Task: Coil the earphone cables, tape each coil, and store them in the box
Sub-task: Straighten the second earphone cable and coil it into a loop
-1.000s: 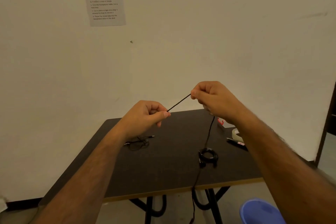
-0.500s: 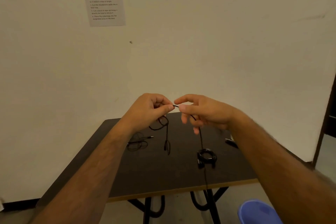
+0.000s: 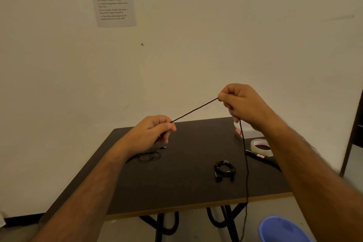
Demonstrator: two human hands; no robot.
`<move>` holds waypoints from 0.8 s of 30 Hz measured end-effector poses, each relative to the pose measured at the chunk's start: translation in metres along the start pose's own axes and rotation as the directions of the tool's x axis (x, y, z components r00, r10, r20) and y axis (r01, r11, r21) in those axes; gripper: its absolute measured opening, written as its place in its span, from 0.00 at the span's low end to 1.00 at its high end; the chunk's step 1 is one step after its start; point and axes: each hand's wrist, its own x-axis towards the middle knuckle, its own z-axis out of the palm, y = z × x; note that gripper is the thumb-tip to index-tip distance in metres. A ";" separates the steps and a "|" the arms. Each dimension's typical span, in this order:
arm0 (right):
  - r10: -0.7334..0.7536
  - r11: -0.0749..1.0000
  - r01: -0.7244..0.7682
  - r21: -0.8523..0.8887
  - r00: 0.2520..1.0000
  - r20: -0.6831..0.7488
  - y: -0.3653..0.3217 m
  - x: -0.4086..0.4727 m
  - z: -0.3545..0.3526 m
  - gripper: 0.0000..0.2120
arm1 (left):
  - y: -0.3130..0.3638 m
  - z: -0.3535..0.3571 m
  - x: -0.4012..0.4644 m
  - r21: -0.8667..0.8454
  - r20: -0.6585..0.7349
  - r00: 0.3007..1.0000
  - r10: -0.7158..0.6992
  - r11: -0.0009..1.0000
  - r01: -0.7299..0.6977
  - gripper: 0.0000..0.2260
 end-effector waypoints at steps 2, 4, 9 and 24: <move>0.025 0.998 -0.030 0.061 0.997 0.076 0.002 -0.003 0.003 0.09 | -0.001 0.000 0.003 -0.084 -0.079 0.997 -0.015 0.996 0.008 0.14; 0.037 0.986 -0.060 0.158 0.989 0.144 0.003 -0.005 0.004 0.09 | -0.001 0.000 0.005 -0.105 -0.143 0.989 -0.034 0.994 0.019 0.15; 0.111 0.921 -0.272 0.279 0.869 0.482 0.002 -0.009 0.015 0.08 | 0.007 0.007 0.013 -0.026 -0.181 0.983 0.028 0.999 -0.033 0.14; -0.147 0.969 0.172 -0.175 0.978 0.145 0.004 -0.009 0.043 0.07 | 0.010 0.025 0.006 0.005 -0.288 0.955 0.074 0.997 -0.076 0.09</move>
